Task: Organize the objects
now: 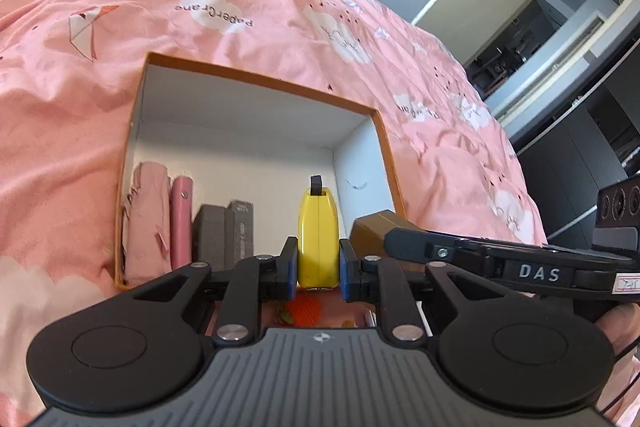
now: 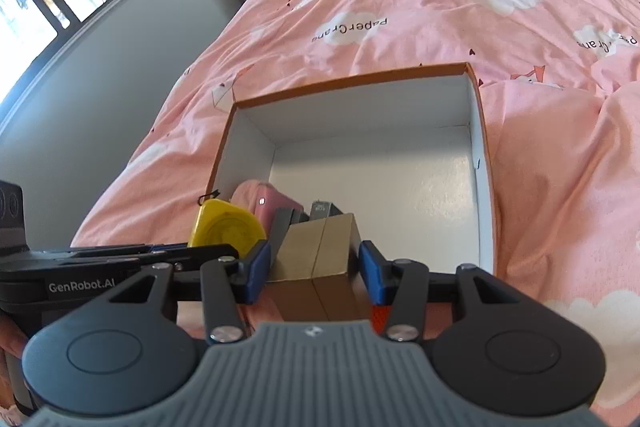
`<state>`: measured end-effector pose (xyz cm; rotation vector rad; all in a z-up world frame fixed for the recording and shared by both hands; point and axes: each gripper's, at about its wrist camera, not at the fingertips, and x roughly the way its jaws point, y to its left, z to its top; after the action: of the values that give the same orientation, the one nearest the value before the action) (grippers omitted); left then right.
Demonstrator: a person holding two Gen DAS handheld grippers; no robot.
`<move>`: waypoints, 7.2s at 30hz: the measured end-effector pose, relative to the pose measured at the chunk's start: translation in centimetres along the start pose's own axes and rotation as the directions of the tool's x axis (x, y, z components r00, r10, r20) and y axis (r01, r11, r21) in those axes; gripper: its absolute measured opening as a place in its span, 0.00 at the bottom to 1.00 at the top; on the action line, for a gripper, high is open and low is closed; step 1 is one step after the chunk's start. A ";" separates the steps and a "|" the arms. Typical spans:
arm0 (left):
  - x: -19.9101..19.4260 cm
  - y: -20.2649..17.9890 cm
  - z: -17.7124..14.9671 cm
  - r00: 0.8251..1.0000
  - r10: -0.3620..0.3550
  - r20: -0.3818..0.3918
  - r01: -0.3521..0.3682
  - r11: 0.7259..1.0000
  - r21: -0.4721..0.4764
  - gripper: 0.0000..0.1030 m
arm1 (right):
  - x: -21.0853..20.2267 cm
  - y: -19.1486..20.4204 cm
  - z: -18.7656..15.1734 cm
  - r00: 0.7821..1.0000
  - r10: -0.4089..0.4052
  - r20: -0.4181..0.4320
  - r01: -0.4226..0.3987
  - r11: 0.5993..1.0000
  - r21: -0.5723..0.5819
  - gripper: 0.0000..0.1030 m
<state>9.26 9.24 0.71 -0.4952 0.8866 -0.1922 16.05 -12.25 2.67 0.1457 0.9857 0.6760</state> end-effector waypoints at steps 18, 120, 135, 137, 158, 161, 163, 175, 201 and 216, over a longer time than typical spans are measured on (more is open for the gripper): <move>5.7 3.1 2.0 0.996 0.070 -0.050 -0.073 0.994 -0.078 0.21 | 11.5 -3.5 1.0 0.998 -0.058 -0.021 0.061 0.985 0.160 0.49; 11.2 -1.0 2.6 0.964 0.121 -0.237 -0.089 0.986 0.143 0.29 | 13.1 -3.3 1.3 0.925 -0.283 -0.255 0.161 0.898 -0.410 0.11; 11.7 0.3 2.3 0.964 0.096 -0.247 -0.071 0.992 0.107 0.29 | 19.5 -2.7 1.4 0.801 -0.346 -0.489 -0.030 0.792 -0.610 0.11; 11.7 0.4 2.3 0.964 0.094 -0.248 -0.070 0.992 0.106 0.29 | 20.1 -2.8 1.3 0.793 -0.340 -0.506 -0.054 0.789 -0.613 0.11; 11.1 0.3 2.0 0.965 0.096 -0.245 -0.069 0.991 0.115 0.29 | 20.8 -3.5 1.3 0.813 -0.196 -0.548 -0.102 0.879 -0.466 0.10; 10.7 0.0 1.8 0.966 0.097 -0.240 -0.068 0.990 0.125 0.29 | 19.8 -3.2 1.5 0.822 -0.221 -0.525 -0.066 0.879 -0.473 0.12; 10.3 -0.3 1.6 0.966 0.102 -0.236 -0.073 0.989 0.129 0.29 | 19.1 -3.1 1.7 0.828 -0.244 -0.505 -0.032 0.878 -0.477 0.12; 6.0 -2.2 0.2 0.976 0.129 -0.177 -0.093 0.976 0.198 0.29 | 10.6 -1.8 1.7 0.926 -0.234 -0.296 0.111 0.919 -0.379 0.20; 4.1 -0.5 -8.2 0.929 0.262 -0.262 -0.174 0.932 0.316 0.53 | 5.5 -4.1 -9.2 0.905 -0.348 -0.244 0.359 0.933 0.001 0.50; 5.6 -0.2 -10.3 0.879 0.340 -0.335 -0.193 0.895 0.403 0.75 | 5.4 -6.7 -9.2 0.896 -0.319 -0.310 0.349 0.936 0.048 0.46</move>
<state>4.72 3.55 -8.54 0.0229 1.2797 -0.1952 13.75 -16.02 -9.12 -0.0397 1.3007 0.3325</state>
